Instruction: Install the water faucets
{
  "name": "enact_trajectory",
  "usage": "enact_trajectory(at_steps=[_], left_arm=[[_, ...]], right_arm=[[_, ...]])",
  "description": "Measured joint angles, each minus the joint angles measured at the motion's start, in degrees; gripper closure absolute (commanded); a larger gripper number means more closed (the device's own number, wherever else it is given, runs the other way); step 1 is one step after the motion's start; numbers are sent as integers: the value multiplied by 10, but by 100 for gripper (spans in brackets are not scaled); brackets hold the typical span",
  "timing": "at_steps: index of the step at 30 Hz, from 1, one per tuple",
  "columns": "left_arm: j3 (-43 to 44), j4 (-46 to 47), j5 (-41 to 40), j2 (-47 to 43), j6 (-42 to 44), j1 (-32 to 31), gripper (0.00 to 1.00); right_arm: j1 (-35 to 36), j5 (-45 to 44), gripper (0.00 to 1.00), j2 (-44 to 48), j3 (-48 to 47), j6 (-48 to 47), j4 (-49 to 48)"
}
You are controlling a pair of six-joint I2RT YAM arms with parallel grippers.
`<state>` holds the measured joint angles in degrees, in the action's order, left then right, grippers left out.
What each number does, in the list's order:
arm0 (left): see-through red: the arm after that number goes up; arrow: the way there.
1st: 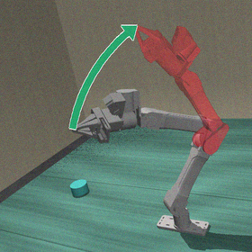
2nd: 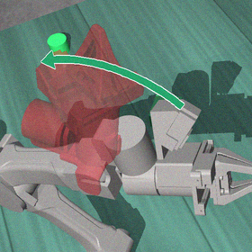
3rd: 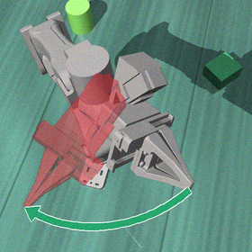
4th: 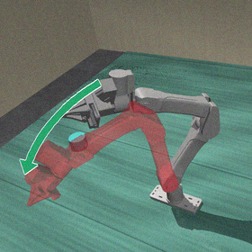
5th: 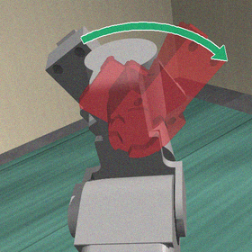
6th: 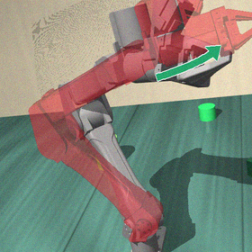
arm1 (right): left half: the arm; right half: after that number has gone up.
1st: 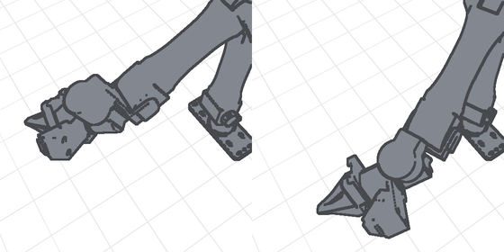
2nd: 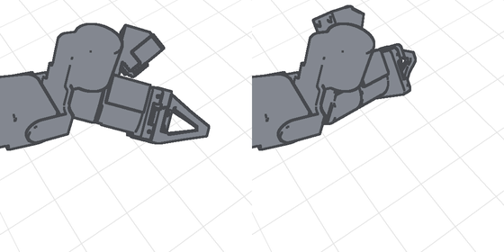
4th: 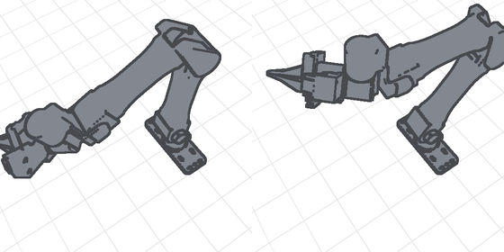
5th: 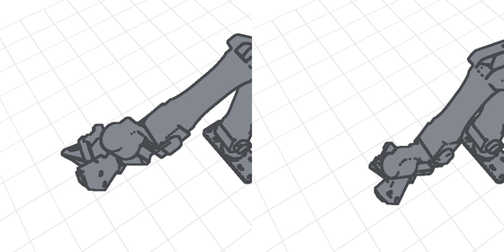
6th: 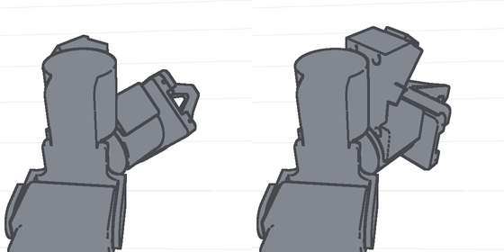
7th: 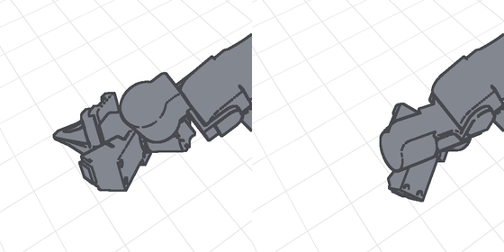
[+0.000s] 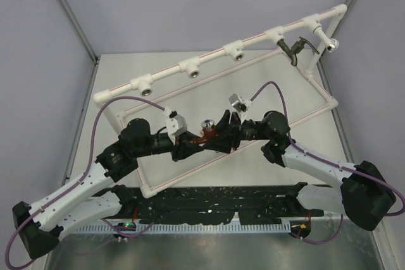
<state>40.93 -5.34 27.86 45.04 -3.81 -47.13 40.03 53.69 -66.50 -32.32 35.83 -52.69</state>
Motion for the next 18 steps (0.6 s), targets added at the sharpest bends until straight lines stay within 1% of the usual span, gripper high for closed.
enact_trajectory(at_steps=[6,14,18], left_arm=[[0,0,-13,0,9,-5,100],[0,-13,-50,0,31,-25,100],[0,-18,-61,0,42,-27,100]], right_arm=[[1,-10,58,0,0,1,23],[4,-33,57,12,-9,-26,96],[4,-37,57,13,-12,-31,112]])
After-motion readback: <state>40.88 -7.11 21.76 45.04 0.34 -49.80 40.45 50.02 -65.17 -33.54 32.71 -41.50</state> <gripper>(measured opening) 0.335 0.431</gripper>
